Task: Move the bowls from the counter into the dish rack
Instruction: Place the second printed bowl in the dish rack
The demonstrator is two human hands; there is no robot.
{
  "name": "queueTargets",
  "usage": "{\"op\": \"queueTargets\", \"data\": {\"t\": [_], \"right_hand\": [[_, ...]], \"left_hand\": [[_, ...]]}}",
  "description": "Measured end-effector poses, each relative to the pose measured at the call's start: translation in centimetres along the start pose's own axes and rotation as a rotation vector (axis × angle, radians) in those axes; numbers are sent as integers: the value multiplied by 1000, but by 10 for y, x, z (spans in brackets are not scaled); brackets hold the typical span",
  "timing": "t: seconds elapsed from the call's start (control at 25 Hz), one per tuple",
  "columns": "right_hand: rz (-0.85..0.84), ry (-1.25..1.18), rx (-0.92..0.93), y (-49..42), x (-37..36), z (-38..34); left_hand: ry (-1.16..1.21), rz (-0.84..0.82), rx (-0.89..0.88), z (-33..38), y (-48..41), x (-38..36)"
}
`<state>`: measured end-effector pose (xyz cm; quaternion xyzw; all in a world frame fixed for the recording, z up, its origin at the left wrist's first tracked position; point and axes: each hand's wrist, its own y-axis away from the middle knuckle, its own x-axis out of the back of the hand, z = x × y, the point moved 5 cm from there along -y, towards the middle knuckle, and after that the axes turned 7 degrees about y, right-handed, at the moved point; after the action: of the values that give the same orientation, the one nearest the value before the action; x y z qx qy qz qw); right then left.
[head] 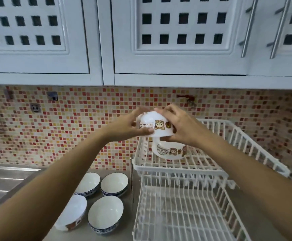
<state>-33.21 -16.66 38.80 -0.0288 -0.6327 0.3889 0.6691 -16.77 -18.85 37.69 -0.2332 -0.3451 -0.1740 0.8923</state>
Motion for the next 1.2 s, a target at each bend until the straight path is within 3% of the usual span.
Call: {"op": "queueTargets", "data": {"t": [0.08, 0.2, 0.36, 0.6, 0.76, 1.0, 1.2], "right_hand": [[-57, -32, 11, 2, -7, 9], [-165, -302, -89, 9, -17, 47], [-273, -550, -261, 13, -44, 89], [-249, -529, -327, 10, -82, 103], [-380, -632, -337, 17, -98, 102], [-543, -596, -312, 19, -100, 90], [-459, -580, -232, -17, -69, 52]], "left_hand": [[-27, 48, -21, -4, -10, -4], [-117, 112, -54, -3, -32, -20], [-179, 58, -26, -11, -58, -42], [-312, -29, 101, -38, -81, -66], [-350, -56, 114, -40, -81, -79], [-394, -117, 129, -38, -75, -86], [-374, 51, 86, -27, -56, -25]]}}
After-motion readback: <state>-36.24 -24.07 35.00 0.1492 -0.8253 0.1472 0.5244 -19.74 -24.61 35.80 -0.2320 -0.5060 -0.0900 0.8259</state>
